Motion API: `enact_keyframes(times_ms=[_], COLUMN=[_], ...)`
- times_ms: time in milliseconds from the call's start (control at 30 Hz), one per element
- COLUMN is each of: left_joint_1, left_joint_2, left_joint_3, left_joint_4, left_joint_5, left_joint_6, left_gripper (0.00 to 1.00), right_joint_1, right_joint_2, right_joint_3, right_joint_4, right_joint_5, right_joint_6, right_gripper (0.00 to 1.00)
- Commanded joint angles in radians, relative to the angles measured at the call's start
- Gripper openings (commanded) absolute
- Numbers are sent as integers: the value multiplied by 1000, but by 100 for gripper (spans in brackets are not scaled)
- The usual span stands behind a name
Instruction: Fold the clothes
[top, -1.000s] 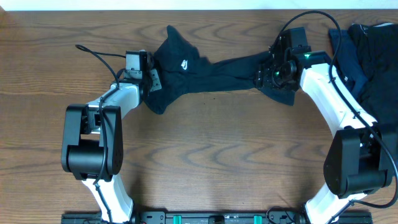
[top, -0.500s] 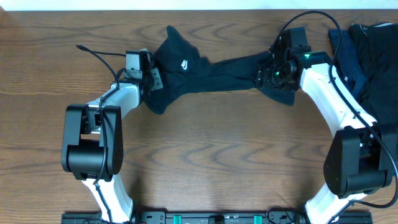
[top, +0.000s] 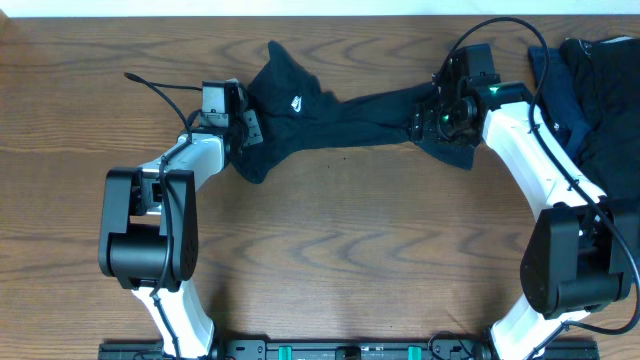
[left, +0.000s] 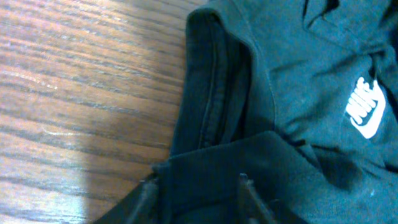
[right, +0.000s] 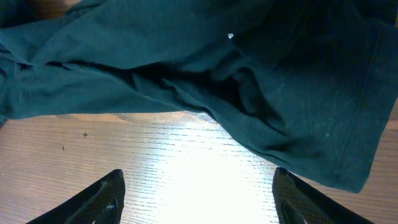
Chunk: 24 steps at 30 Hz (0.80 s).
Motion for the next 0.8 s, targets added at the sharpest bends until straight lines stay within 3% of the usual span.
enact_keyframes(times_ms=[0, 200, 267, 300, 567, 700, 767], left_joint_1=[-4, -4, -4, -4, -4, -4, -4], left_joint_2=[5, 5, 5, 5, -20, -63, -93], left_joint_3=[-4, -4, -4, -4, -4, -4, -4], left_joint_4=[-1, -11, -13, -11, -4, -6, -16], left_joint_5=[7, 7, 7, 7, 7, 7, 7], left_joint_6=[-2, -2, -2, -2, -1, -1, -2], left_gripper=[34, 33, 11, 6, 6, 6, 6], right_joint_1=[9, 9, 9, 9, 9, 6, 0], right_joint_2=[7, 7, 7, 7, 7, 3, -6], right_joint_3=[0, 0, 0, 0, 0, 6, 30], right_joint_4=[3, 3, 3, 3, 3, 19, -10], right_joint_5=[11, 11, 11, 11, 11, 10, 9], right_joint_6=[-13, -13, -13, -13, -14, -60, -71], right_gripper=[74, 74, 74, 74, 73, 54, 52])
